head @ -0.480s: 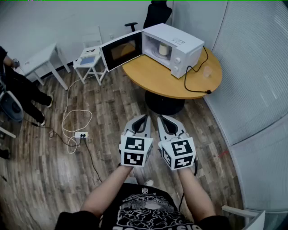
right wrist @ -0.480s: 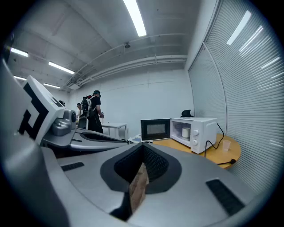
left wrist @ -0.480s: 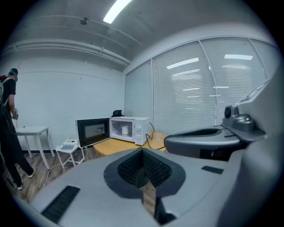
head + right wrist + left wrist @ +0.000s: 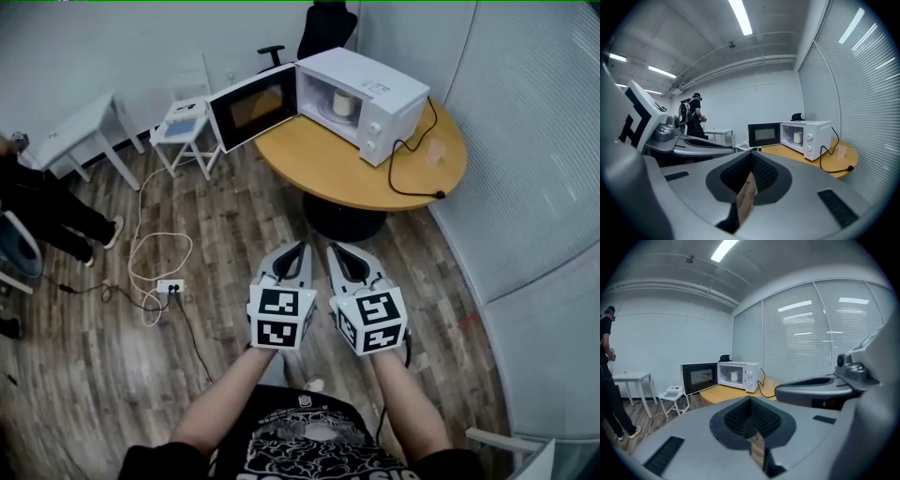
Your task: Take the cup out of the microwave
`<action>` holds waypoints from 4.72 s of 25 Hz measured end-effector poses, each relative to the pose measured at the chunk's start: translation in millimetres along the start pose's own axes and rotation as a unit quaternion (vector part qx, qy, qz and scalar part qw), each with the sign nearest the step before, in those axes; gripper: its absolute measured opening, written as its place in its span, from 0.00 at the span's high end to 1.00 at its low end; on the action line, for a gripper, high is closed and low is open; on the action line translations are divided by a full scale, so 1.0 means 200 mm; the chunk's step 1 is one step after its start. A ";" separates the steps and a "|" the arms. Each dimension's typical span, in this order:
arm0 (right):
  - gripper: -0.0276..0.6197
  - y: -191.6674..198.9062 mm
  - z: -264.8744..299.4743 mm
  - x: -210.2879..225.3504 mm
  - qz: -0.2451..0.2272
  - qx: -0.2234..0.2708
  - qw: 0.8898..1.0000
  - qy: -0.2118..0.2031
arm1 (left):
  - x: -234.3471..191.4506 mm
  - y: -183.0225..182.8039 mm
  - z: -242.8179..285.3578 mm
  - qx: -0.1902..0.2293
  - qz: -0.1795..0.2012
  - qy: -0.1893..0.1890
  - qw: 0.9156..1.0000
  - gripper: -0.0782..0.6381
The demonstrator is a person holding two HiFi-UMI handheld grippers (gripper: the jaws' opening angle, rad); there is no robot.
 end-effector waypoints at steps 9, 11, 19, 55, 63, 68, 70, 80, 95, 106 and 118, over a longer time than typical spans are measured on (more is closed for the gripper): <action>0.93 -0.07 0.35 -0.05 -0.010 -0.008 1.000 0.012 | -0.33 0.01 0.20 -0.001 -0.005 0.017 1.000 0.88; 0.93 -0.09 0.44 -0.07 -0.011 -0.010 1.000 0.015 | -0.42 0.01 0.23 -0.002 -0.007 0.020 1.000 0.88; 0.93 -0.15 0.82 -0.17 -0.009 -0.023 0.999 0.030 | -0.79 0.02 0.37 -0.002 -0.012 0.037 0.999 0.88; 0.93 -0.40 1.57 0.40 0.009 -0.004 0.995 0.101 | -1.19 -0.17 1.33 0.003 0.018 0.108 0.994 0.88; 0.93 -0.50 1.73 0.77 0.025 -0.002 0.995 0.097 | -1.13 -0.29 1.73 -0.010 0.024 0.106 0.994 0.88; 0.93 -0.55 1.80 0.96 0.029 0.000 0.995 0.096 | -1.07 -0.34 1.93 -0.012 0.029 0.107 0.994 0.88; 0.93 -0.56 1.81 1.03 0.028 0.001 0.995 0.094 | -1.04 -0.35 2.01 -0.006 0.029 0.112 0.993 0.88; 0.93 -0.60 1.85 1.24 0.030 0.008 0.995 0.093 | -0.94 -0.36 2.29 -0.005 0.040 0.133 0.990 0.88; 0.93 -0.61 2.03 1.37 0.032 -0.004 0.987 0.160 | -1.03 -0.36 2.66 0.033 0.046 0.207 0.977 0.88; 0.93 -0.61 2.23 1.45 0.040 -0.015 0.974 0.222 | -1.11 -0.30 2.95 0.040 0.051 0.272 0.960 0.76; 0.93 -0.57 2.33 1.52 0.055 -0.022 0.963 0.262 | -1.11 -0.26 3.21 0.046 0.061 0.307 0.949 0.56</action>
Point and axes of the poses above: the fingertips, and each gripper's own axes: z forward along the fingers, x to its right, y out of its underside, the point moved 7 cm from there along -z, backward along the fingers, and after that the axes turned 10 degrees about z, right-handed, at the moved point
